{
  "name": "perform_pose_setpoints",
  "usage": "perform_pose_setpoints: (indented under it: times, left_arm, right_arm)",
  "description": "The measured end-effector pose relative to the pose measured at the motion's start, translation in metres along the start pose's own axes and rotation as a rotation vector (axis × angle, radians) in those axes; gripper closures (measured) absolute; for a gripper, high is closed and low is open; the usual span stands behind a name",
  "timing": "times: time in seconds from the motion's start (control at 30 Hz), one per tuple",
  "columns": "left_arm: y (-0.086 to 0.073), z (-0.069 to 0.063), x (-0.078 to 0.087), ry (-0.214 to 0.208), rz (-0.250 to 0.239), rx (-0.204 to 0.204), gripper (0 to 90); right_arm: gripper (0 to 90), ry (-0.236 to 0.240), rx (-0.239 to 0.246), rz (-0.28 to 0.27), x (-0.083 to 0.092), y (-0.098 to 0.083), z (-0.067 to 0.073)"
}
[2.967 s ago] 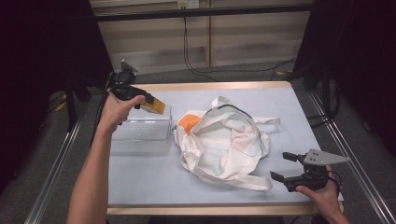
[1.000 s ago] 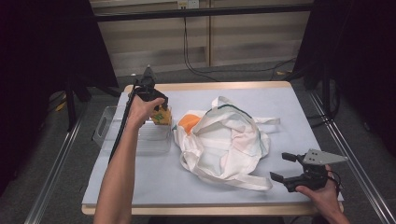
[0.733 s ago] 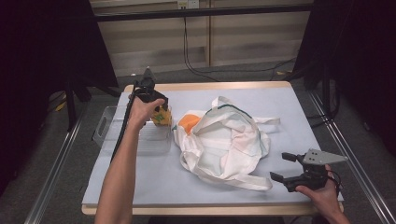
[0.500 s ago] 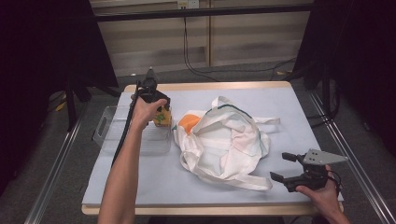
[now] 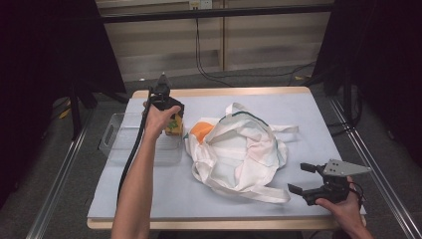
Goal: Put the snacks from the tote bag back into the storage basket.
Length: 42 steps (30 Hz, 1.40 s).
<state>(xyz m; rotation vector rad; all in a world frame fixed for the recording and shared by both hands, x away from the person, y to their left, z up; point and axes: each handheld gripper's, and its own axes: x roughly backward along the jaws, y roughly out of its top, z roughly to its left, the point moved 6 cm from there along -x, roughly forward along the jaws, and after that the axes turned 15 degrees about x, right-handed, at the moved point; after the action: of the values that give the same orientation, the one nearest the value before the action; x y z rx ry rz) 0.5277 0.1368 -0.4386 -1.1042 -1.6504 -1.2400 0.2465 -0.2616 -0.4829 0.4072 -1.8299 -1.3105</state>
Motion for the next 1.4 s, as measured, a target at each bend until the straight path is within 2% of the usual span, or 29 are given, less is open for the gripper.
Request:
perform_pose_setpoints:
  times: [0.07, 0.1, 0.13, 0.27, 0.3, 0.4, 0.47, 0.6, 0.67, 0.73, 0.77, 0.8, 0.87, 0.9, 0.93, 1.0, 1.07, 1.13, 1.17, 1.23, 1.27, 1.37, 1.4]
  left_arm:
    - [0.0, 0.002, -0.002, 0.0, 0.0, -0.008, 26.0]
    - [0.0, 0.001, -0.003, -0.014, 0.0, 0.004, 25.6]
    - [-0.001, 0.003, -0.006, -0.023, 0.006, -0.016, 24.9]
    - [-0.003, 0.008, -0.007, -0.064, 0.007, -0.035, 22.0]
    - [-0.003, 0.009, -0.006, -0.059, 0.007, -0.057, 22.0]
    - [-0.003, 0.007, -0.004, -0.064, -0.006, -0.08, 22.1]
    - [-0.003, 0.006, -0.005, -0.074, -0.004, -0.097, 17.5]
    - [-0.003, 0.003, -0.003, -0.067, -0.025, -0.133, 9.7]
    - [-0.002, 0.003, 0.0, -0.059, -0.052, -0.141, 5.4]
    - [-0.002, 0.004, 0.002, -0.084, -0.057, -0.126, 4.0]
    - [-0.002, 0.004, 0.003, -0.102, -0.062, -0.137, 4.0]
    - [-0.002, 0.004, 0.005, -0.103, -0.069, -0.143, 4.2]
    - [-0.001, 0.006, 0.009, -0.101, -0.112, -0.143, 3.9]
    - [-0.001, 0.007, 0.012, -0.121, -0.133, -0.139, 3.9]
    - [-0.002, 0.009, 0.014, -0.138, -0.146, -0.142, 3.9]
    - [-0.003, 0.013, 0.016, -0.143, -0.159, -0.143, 3.8]
    - [-0.005, 0.016, 0.02, -0.163, -0.178, -0.162, 3.7]
    - [-0.007, 0.019, 0.026, -0.192, -0.217, -0.172, 3.8]
    - [-0.007, 0.019, 0.029, -0.193, -0.23, -0.175, 3.7]
    - [-0.009, 0.02, 0.034, -0.164, -0.249, -0.215, 3.7]
    - [-0.011, 0.019, 0.035, -0.17, -0.252, -0.244, 3.7]
    - [-0.016, 0.02, 0.04, -0.189, -0.3, -0.271, 3.8]
    - [-0.018, 0.022, 0.041, -0.192, -0.303, -0.286, 3.8]
  right_arm:
    - [11.0, -0.001, 0.0, 0.001, 0.001, 0.0, 0.0]
    - [11.0, 0.0, 0.001, -0.002, 0.001, 0.0, 0.0]
    - [11.0, -0.003, -0.004, 0.0, 0.001, 0.0, 0.0]
    - [11.0, -0.002, -0.003, -0.001, 0.001, 0.0, 0.0]
    - [11.0, -0.002, -0.001, -0.003, 0.001, 0.0, 0.0]
    - [11.0, -0.003, -0.003, 0.0, 0.0, -0.001, -0.001]
    - [11.0, -0.003, -0.003, 0.0, 0.0, 0.0, -0.001]
    - [11.0, -0.004, -0.008, -0.003, 0.002, 0.0, -0.001]
    - [11.0, -0.003, -0.009, -0.004, 0.002, -0.001, -0.001]
    - [11.0, -0.002, -0.007, -0.005, 0.002, 0.0, -0.001]
    - [11.0, -0.003, -0.006, -0.005, 0.001, 0.0, -0.001]
    - [11.0, -0.001, -0.004, -0.006, 0.001, 0.0, -0.001]
    - [11.0, -0.001, -0.004, -0.006, 0.001, 0.0, -0.001]
    - [11.0, -0.001, -0.005, -0.006, 0.001, 0.0, -0.001]
    - [11.0, -0.001, -0.004, -0.006, 0.001, 0.0, -0.001]
    - [10.7, -0.006, -0.009, -0.006, 0.002, 0.0, -0.001]
    - [10.7, -0.006, -0.01, -0.005, 0.002, 0.0, -0.002]
    - [10.7, -0.008, -0.01, -0.006, 0.001, 0.0, -0.002]
    - [10.7, -0.005, -0.006, -0.006, 0.001, 0.0, -0.002]
    - [10.7, -0.007, -0.007, -0.006, 0.001, 0.0, -0.002]
    - [10.7, -0.016, -0.006, -0.006, 0.002, 0.0, -0.003]
    - [10.7, -0.016, -0.01, -0.005, 0.002, 0.0, -0.003]
    - [10.7, -0.017, -0.011, -0.005, 0.003, 0.0, -0.002]
